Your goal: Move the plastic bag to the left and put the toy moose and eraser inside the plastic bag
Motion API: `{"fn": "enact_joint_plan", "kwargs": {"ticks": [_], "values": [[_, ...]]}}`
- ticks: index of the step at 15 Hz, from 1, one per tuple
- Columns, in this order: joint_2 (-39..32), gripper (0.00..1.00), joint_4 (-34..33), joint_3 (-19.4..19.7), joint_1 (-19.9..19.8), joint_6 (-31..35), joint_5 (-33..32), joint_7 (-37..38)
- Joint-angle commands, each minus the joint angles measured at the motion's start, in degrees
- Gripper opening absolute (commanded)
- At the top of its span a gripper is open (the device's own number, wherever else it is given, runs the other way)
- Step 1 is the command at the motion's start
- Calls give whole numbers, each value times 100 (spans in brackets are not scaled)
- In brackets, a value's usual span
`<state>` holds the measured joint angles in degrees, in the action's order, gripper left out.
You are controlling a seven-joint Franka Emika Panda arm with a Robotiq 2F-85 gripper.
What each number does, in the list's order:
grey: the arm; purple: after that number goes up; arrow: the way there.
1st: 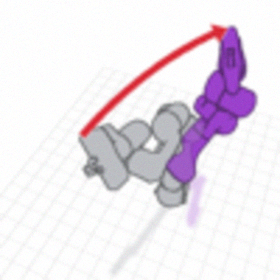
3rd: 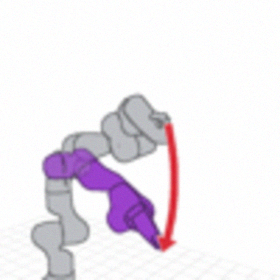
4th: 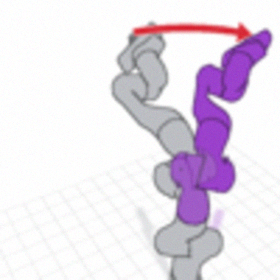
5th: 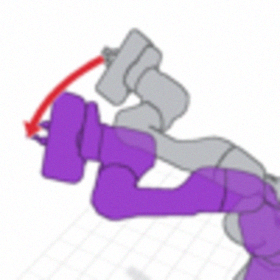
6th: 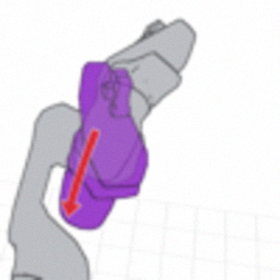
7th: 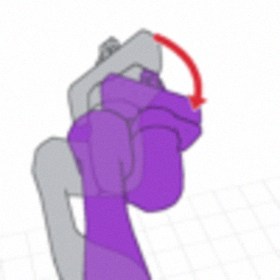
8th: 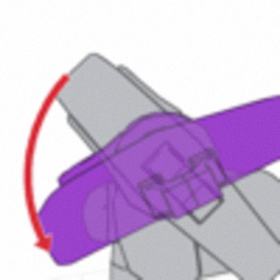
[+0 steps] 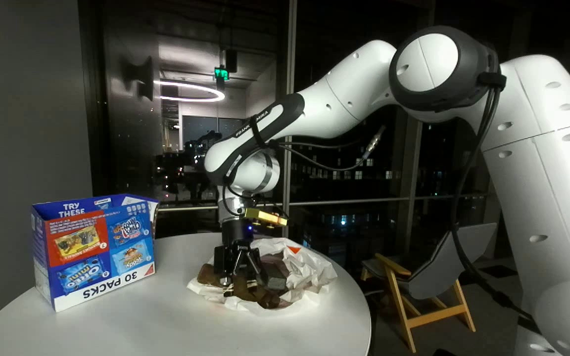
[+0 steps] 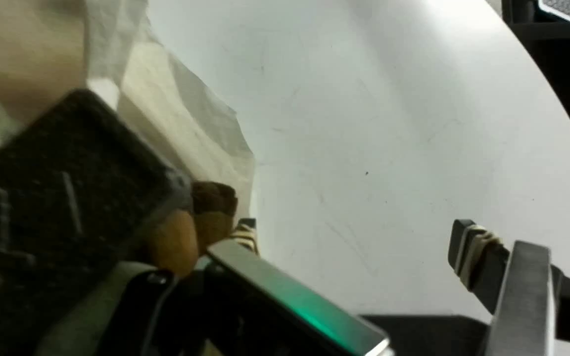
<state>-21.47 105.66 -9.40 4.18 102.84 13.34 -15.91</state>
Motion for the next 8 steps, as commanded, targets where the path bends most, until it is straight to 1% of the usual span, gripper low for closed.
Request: {"fn": "enact_joint_plan", "kwargs": {"ticks": [1, 2, 4, 8], "values": [[392, 100, 818, -176, 194, 1080, -30, -405], [452, 100, 995, -213, 239, 1400, -35, -417], [568, 100, 1304, -256, 344, 1805, -216, -428], [898, 100, 1897, -230, 470, 2667, -628, -177]]}}
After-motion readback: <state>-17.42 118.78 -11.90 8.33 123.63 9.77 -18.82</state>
